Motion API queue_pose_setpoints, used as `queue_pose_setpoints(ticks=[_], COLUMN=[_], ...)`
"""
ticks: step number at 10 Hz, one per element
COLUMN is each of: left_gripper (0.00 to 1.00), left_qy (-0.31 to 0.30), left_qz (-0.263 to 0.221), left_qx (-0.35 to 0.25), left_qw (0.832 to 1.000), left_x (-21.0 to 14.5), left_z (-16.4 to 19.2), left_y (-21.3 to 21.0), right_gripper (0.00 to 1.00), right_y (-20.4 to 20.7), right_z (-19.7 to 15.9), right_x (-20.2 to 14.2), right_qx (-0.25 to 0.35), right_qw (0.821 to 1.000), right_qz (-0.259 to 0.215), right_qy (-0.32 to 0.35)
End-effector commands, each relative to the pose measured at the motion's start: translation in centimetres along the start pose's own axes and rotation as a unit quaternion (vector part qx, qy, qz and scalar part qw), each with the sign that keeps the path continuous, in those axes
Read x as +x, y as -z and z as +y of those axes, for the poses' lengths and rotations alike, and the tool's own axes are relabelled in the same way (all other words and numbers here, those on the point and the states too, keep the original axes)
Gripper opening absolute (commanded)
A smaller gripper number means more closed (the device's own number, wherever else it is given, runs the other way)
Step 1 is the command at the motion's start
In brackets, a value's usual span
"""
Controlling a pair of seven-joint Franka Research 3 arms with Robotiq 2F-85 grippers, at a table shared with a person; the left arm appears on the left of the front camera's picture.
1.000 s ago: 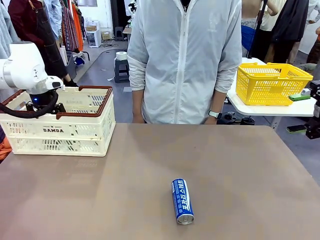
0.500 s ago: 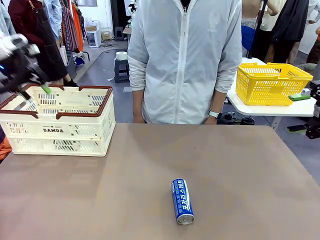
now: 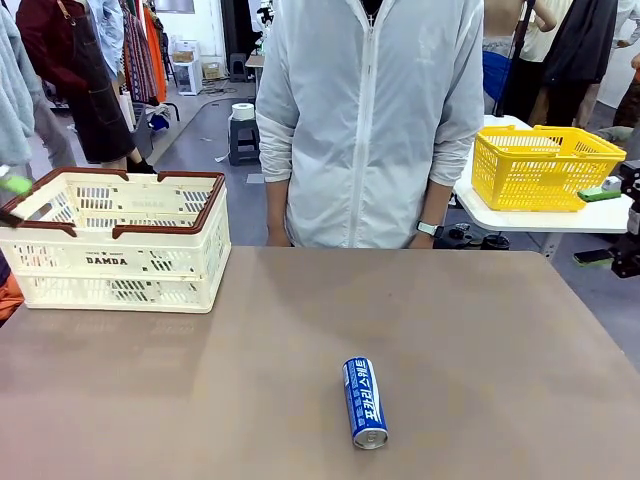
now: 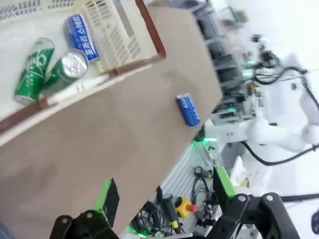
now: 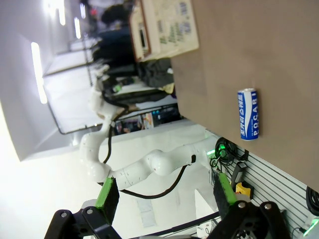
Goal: Place the drinks into the Shopping basket.
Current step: Pick up one drink and place it into the Shopping basket.
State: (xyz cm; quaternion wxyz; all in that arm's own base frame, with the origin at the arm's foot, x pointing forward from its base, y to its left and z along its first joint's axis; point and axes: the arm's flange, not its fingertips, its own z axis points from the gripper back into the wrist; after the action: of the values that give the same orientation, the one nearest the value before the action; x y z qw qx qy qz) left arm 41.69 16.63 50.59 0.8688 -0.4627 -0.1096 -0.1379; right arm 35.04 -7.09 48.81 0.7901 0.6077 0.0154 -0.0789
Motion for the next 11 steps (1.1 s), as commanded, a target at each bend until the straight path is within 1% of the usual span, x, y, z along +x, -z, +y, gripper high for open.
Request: queue_pose_setpoints(ticks=[1,2,11], left_gripper=[1.00,1.00,1.00], left_qy=[-0.055,0.000,0.000], left_qz=[-0.003,0.000,0.000], left_qx=[0.010,0.000,0.000], left_qw=[0.998,1.000,1.000], left_x=[0.6,0.0,0.0], left_z=[4.0,0.0,0.0], left_y=[1.3,0.0,0.0], right_gripper=[1.00,1.00,1.00], right_y=[-0.2,-0.2,-0.2], right_z=[0.3,0.3,0.3], right_x=[-0.2,-0.2,-0.2], right_qx=[-0.004,-0.004,-0.004], right_qw=[1.000,1.000,1.000], right_qz=[0.004,0.004,0.004], right_qy=[0.004,0.004,0.004])
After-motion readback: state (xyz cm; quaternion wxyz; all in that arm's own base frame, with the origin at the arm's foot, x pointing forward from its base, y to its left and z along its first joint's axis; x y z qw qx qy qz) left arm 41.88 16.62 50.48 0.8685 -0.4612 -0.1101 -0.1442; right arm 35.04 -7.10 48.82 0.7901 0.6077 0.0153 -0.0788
